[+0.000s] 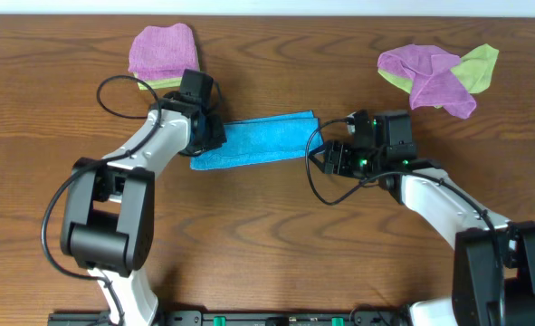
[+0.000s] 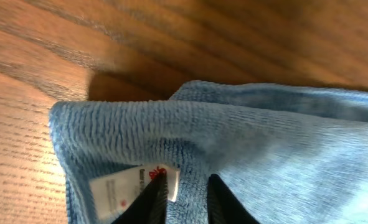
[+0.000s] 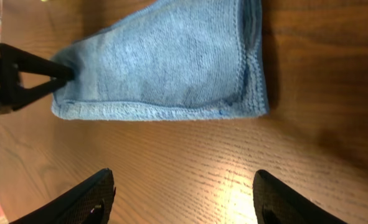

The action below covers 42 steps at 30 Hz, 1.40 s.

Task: Fold the cloth

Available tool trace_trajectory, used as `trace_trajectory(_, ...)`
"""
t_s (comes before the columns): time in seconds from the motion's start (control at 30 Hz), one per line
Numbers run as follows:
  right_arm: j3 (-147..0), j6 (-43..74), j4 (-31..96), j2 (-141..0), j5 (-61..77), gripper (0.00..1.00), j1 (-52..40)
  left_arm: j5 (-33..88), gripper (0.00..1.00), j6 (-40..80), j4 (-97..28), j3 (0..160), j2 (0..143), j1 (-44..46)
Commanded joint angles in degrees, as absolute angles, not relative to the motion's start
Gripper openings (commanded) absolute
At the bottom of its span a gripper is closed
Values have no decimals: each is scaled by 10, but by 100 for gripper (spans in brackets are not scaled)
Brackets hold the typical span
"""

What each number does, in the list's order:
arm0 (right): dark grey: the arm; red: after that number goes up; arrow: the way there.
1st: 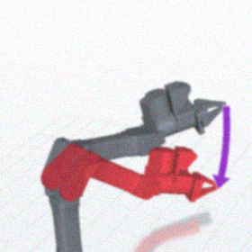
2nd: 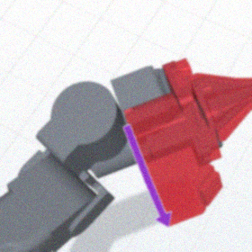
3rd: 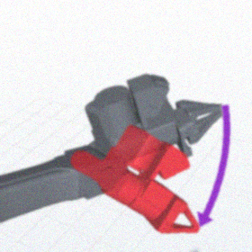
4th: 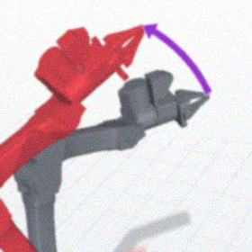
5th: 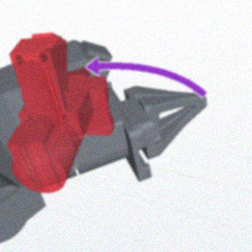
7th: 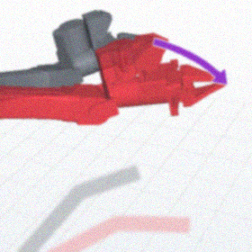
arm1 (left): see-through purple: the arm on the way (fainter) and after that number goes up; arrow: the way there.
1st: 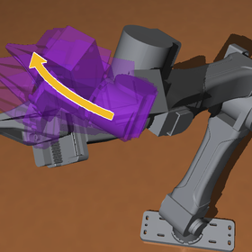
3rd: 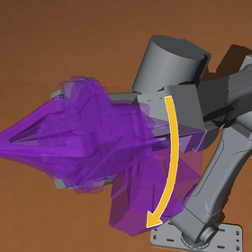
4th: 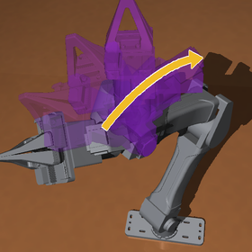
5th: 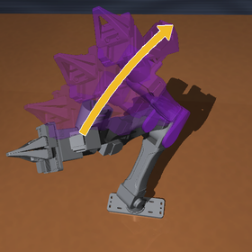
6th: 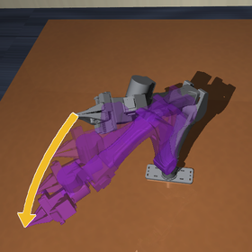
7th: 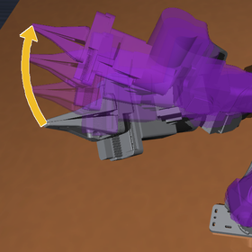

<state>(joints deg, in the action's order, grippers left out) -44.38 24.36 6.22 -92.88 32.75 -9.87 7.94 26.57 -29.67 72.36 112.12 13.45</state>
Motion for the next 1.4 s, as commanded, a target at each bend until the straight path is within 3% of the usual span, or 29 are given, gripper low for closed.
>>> trace_trajectory(0.0, -425, 268, 48, -921, 350, 73, -98, 75, 22, 263, -298, 732, 1149, 134)
trace_trajectory(1.2, -410, 380, -133, -1045, 257, 73, -121, 86, 13, 257, -312, 732, 1160, 134)
trace_trajectory(1.37, -410, 401, -164, -1065, 250, 73, -142, 89, 6, 258, -315, 732, 1160, 134)
